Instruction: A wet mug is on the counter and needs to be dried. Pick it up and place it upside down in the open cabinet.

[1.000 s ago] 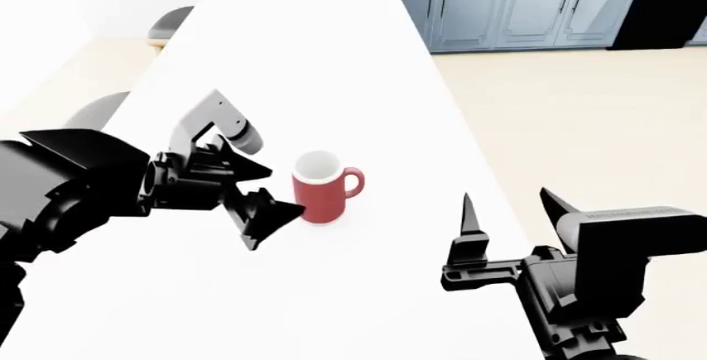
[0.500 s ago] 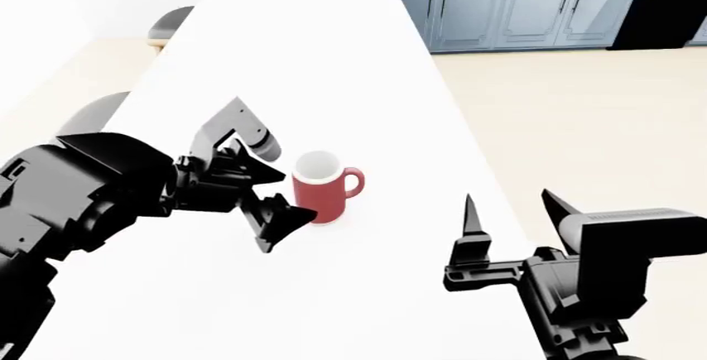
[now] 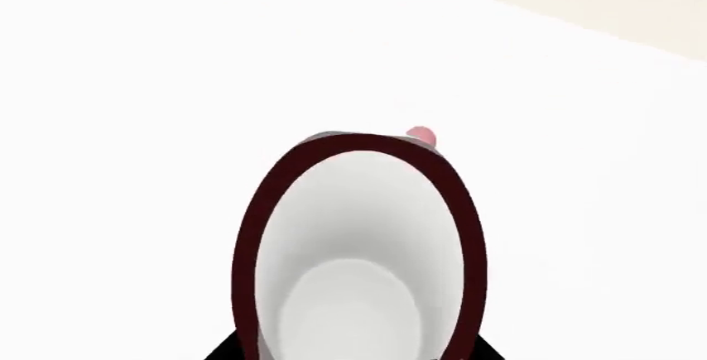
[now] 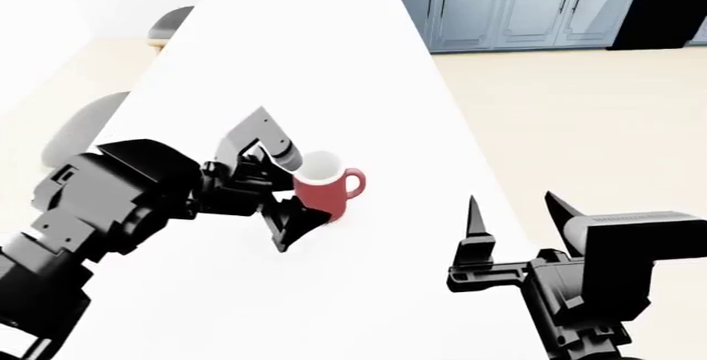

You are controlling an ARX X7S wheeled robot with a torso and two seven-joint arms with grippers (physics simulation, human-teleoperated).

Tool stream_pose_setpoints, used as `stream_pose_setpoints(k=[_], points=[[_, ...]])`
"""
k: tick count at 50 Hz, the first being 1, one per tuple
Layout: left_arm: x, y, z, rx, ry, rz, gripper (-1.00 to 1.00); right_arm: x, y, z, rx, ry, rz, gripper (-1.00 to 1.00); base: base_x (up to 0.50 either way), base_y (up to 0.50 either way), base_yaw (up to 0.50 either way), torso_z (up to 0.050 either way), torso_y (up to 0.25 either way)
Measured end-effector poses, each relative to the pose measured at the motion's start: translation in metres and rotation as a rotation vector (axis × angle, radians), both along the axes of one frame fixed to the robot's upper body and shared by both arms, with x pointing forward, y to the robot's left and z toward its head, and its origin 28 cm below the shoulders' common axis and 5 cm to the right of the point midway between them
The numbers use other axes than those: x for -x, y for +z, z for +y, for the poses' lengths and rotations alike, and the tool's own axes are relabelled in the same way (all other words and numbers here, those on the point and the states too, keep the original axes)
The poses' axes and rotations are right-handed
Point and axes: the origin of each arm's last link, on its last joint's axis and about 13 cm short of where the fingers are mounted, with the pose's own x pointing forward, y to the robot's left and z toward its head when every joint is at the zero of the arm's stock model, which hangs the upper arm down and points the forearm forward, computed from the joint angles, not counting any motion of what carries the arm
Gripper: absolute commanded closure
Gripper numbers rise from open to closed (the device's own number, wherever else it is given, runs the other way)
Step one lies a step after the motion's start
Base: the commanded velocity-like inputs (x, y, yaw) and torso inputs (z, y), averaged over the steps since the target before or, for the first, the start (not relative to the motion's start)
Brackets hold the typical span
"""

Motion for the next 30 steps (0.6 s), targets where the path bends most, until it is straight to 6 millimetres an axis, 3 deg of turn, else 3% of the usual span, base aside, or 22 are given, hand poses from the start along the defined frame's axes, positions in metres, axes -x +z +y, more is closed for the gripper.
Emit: stream_pose_setpoints(k=[16,30], points=[[0.004,0.004,-0.004,0.019,0.006,-0.068,1.0,0.0,0.0,-0.001,-0.002,-0.002,0.001,-1.0,0.0,0.0,0.0,0.0,0.0],[0.035,0.035,-0.003,-0.081,0.048,-0.309,1.0,0.0,0.0,-0.002,0.001,-0.011,-0.001,-1.0,0.0,0.0,0.0,0.0,0.001]])
